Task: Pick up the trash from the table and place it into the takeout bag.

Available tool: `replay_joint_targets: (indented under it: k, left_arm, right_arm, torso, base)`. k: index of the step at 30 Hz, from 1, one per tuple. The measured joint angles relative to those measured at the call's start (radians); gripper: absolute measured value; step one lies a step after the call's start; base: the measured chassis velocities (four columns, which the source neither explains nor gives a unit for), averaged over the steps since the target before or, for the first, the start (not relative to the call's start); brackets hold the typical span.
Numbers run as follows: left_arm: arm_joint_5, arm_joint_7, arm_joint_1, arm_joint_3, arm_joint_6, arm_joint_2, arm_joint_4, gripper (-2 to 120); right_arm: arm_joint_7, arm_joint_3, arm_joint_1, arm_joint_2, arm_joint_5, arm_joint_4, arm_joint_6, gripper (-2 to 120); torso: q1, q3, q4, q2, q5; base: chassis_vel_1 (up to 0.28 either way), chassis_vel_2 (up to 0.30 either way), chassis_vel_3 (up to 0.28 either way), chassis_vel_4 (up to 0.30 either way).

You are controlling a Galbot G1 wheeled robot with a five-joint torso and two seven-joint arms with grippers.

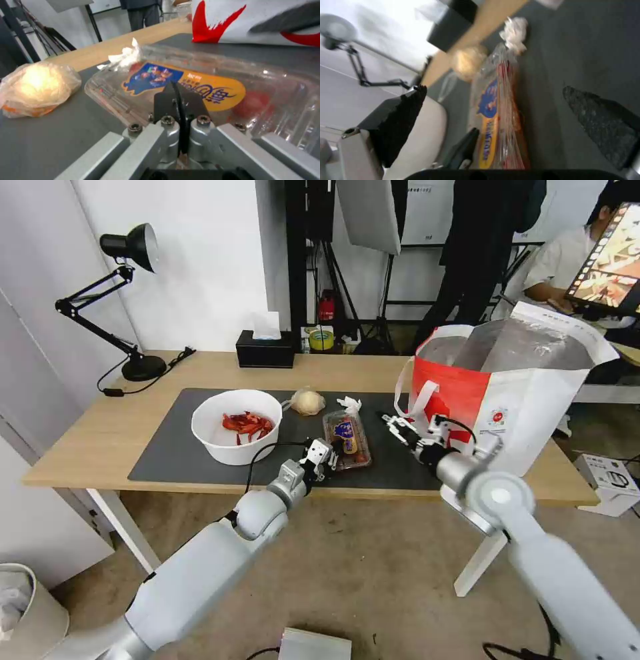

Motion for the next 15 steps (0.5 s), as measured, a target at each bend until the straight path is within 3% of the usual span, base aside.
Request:
replay_joint_targets:
  k: [3,15]
  left_arm:
    - [-0.001,-0.001,-0.004,0.004,0.000,-0.003,-0.001,0]
    - [-0.007,-0.006,-0.014,0.014,0.000,-0.003,-0.010,0]
  right_arm:
    - [0.036,-0.045,0.083,0.036,0.000,-0.078,-0.032,100]
    - [0.115,-0.069,0.169,0.057,0.039,-0.130,-0.130,100]
  torso:
    - [0.000,0.000,0.0001,0.000,0.0001]
    - [0.000,0.000,0.0000,0.000,0.0001]
  base:
    - [0.000,0.000,0.000,0.000]
    - [0.000,0.000,0.000,0.000]
